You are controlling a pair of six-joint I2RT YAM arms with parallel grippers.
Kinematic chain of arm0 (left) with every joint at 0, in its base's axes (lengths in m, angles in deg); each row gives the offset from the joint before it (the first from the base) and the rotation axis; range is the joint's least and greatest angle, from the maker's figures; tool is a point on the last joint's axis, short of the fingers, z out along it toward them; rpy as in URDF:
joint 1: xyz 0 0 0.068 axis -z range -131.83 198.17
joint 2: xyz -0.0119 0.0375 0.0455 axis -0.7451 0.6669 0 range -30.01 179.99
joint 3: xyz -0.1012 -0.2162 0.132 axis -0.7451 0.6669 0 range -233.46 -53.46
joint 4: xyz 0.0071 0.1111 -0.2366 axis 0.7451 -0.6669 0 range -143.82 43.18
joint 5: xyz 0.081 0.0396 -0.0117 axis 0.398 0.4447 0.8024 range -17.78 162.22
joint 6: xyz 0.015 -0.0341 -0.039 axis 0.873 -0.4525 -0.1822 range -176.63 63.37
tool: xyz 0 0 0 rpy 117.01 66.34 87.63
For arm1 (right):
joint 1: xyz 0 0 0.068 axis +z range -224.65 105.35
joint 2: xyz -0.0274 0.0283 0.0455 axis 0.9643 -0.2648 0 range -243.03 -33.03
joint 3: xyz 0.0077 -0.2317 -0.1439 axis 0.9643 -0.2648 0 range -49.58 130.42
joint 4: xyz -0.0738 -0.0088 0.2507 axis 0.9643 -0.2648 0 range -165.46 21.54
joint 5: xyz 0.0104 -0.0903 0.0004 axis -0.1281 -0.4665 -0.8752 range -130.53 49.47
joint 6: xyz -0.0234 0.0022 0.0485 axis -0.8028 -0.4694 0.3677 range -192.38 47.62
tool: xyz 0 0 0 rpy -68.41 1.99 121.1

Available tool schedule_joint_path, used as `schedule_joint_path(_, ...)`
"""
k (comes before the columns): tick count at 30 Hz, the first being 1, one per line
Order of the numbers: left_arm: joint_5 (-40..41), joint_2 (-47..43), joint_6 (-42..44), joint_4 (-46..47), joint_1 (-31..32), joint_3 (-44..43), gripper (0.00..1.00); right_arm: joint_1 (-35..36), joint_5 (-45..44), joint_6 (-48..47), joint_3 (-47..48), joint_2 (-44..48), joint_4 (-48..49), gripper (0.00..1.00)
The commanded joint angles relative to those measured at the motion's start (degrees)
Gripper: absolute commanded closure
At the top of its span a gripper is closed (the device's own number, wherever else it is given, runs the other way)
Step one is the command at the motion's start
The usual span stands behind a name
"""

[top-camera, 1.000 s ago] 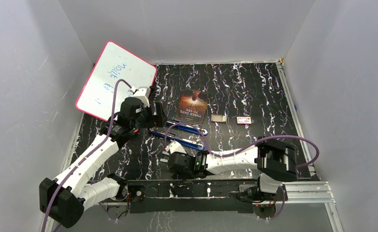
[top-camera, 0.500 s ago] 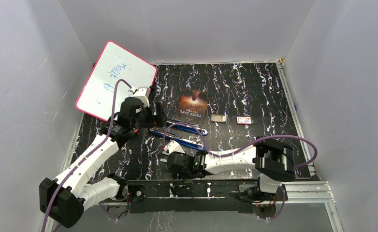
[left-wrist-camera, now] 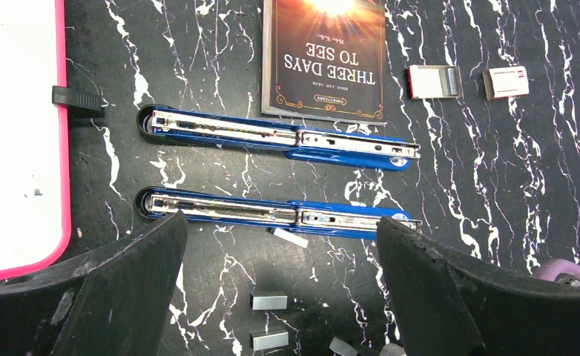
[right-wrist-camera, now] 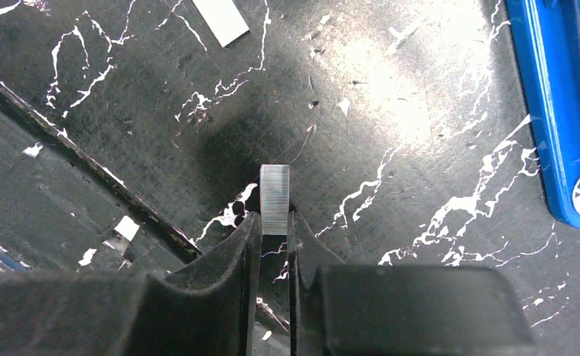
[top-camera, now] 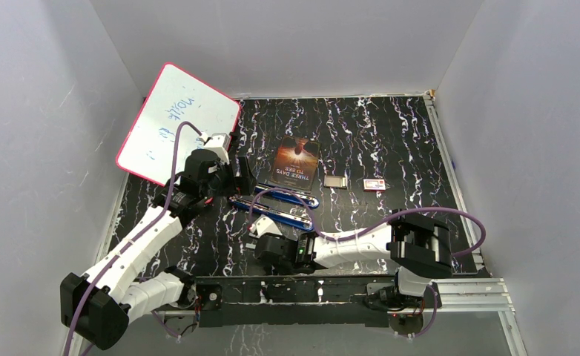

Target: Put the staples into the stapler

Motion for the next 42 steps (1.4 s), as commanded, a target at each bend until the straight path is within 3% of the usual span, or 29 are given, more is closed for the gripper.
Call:
schedule_joint_path(1,0.29,-1.06,-0.70,0.14,-0.31,-0.05,0.02,-0.13,-0.93,-0.16,-1.76,2.46,1.11,0.80)
schedule_joint_path(6,-2.00,-2.92,-1.45,4.43,-0.33,0.25,0.02,-3.65,5.38,-0.70,-4.91,8.82,7.01,1.00)
schedule_joint_path(10,-4.83,-3.07,-1.37,8.41,-0.38,-2.28,0.02,-7.47,6.79,-3.07,-7.87,19.24,10.51,1.00)
schedule_joint_path(13,-12.40,-3.91,-0.85,14.94,-0.47,-3.23,0.02,-13.12,10.34,-5.30,-11.30,29.42,14.27,1.00)
schedule_joint_path(18,-25.74,-8.73,-2.89,39.23,-0.45,3.94,0.02,-26.39,19.03,-11.03,-17.57,46.22,21.70,1.00)
schedule_joint_path(22,-34.89,-10.57,-5.04,57.46,-0.46,9.44,0.02,-30.15,25.42,-15.85,-17.07,53.58,27.37,1.00)
schedule_joint_path(25,-42.37,-9.80,-8.81,76.47,-0.37,13.30,0.11,-30.39,30.35,-17.65,-15.21,56.26,31.41,1.00)
schedule_joint_path(31,-48.95,-5.83,-11.97,82.36,0.62,8.68,0.27,-30.36,40.85,-20.94,-9.33,54.95,33.96,1.00)
schedule_joint_path(42,-50.07,0.51,-11.75,84.15,7.47,4.54,0.36,-30.34,46.37,-22.80,-5.58,51.63,36.80,1.00)
